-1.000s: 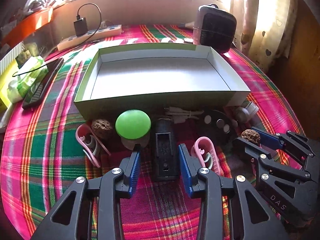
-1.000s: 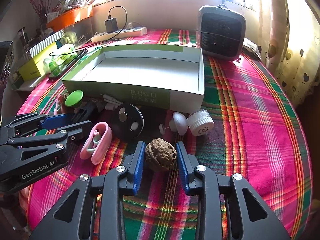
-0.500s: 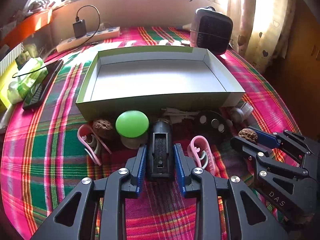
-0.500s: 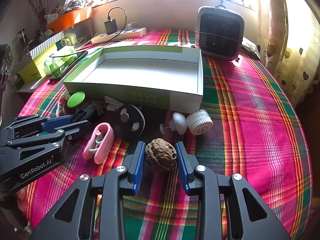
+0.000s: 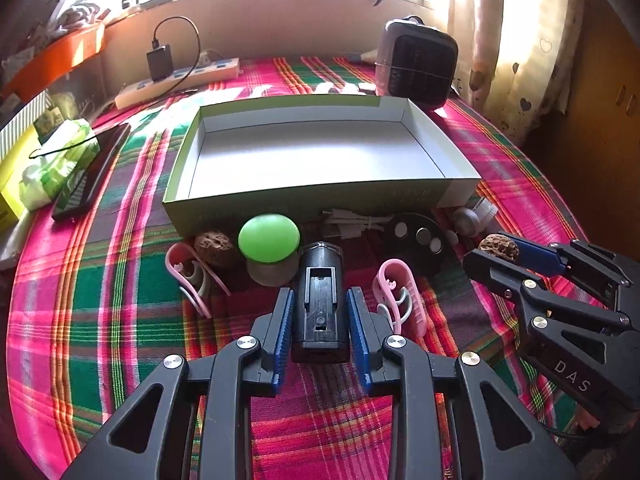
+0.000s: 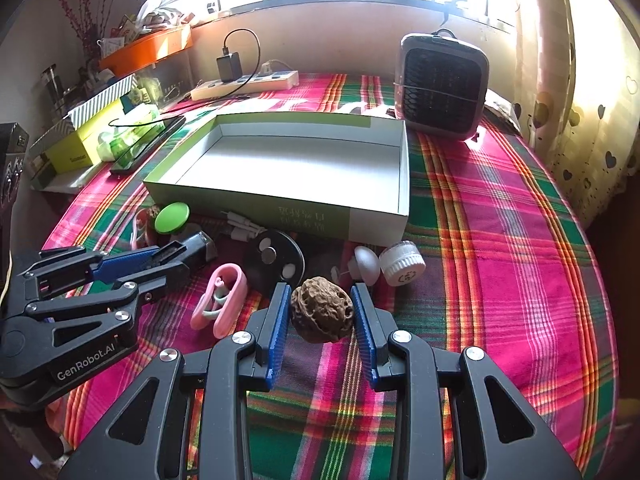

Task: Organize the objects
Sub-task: 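Close the right tool on the walnut while the left tool grasps the black cylinder, then carry the walnut with the right tool into the white tray while the left carries the cylinder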

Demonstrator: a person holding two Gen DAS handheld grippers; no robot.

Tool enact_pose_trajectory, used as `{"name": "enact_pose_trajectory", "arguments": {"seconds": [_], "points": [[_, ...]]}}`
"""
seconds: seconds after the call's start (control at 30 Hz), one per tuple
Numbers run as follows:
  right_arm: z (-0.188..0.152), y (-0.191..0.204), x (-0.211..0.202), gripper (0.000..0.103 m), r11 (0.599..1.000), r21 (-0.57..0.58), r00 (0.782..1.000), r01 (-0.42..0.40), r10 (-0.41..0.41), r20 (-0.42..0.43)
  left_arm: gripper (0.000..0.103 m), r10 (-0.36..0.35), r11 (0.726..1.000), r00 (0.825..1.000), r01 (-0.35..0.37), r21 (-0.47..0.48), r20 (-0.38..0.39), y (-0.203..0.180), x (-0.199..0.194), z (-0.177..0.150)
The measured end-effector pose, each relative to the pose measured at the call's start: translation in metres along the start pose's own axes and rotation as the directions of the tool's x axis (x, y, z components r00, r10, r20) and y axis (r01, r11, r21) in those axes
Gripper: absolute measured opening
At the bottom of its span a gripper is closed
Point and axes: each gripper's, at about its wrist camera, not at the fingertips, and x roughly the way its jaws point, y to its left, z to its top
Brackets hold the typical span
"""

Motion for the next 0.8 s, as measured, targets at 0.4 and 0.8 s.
{"name": "enact_pose_trajectory", "arguments": {"seconds": [0.4,0.8], "points": [[-0.001,0.002,0.003,0.032,1.000,0.005,1.000,-0.007,0.007,-0.011,0.025,0.007,1.000,1.000,-0.007,0.005,-0.011,-0.002,0.009,-0.003],[0.005,0.004,0.000,0.032,1.000,0.001,1.000,-0.007,0.007,-0.002,0.025,-0.007,1.000,1.000,0.007,-0.003,0.028,-0.001,-0.006,0.004]]}}
